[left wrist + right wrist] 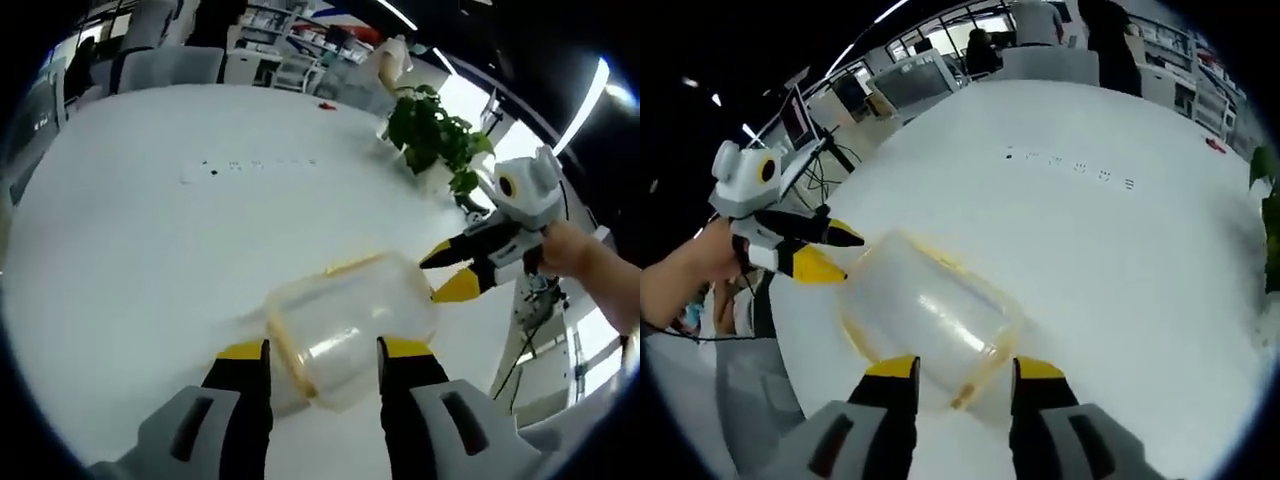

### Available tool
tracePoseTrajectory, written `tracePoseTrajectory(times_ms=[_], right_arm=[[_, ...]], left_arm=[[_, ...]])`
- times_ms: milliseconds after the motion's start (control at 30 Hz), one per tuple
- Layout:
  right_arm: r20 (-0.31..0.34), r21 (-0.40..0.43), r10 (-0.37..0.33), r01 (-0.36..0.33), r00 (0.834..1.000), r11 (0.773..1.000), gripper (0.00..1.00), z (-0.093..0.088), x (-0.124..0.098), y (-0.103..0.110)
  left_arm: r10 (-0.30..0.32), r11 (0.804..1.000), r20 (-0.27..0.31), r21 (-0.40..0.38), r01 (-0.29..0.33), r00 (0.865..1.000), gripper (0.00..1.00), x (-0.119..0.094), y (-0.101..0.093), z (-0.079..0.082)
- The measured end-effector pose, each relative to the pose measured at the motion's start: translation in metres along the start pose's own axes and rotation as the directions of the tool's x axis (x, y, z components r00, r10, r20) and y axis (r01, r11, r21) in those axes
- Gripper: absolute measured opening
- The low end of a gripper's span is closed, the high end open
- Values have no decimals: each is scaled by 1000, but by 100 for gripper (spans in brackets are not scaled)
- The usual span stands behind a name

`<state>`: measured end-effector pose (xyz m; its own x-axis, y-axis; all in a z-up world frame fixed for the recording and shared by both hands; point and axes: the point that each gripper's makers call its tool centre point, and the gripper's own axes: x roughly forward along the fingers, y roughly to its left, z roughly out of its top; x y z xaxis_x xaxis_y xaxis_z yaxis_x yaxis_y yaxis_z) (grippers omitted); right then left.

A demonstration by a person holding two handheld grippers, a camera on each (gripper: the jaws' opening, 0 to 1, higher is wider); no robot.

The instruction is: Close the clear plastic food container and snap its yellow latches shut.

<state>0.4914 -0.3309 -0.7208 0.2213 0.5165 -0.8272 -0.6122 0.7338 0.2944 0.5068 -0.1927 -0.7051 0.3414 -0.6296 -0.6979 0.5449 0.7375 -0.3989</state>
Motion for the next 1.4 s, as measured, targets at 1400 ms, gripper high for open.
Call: tracePoseTrajectory(times_ms=[1400], right_arm=[[-162,-583,63,-147,985,799,28,29,16,36]], left_arm=[[-36,676,-178,720,155,983,33,9,-43,17]])
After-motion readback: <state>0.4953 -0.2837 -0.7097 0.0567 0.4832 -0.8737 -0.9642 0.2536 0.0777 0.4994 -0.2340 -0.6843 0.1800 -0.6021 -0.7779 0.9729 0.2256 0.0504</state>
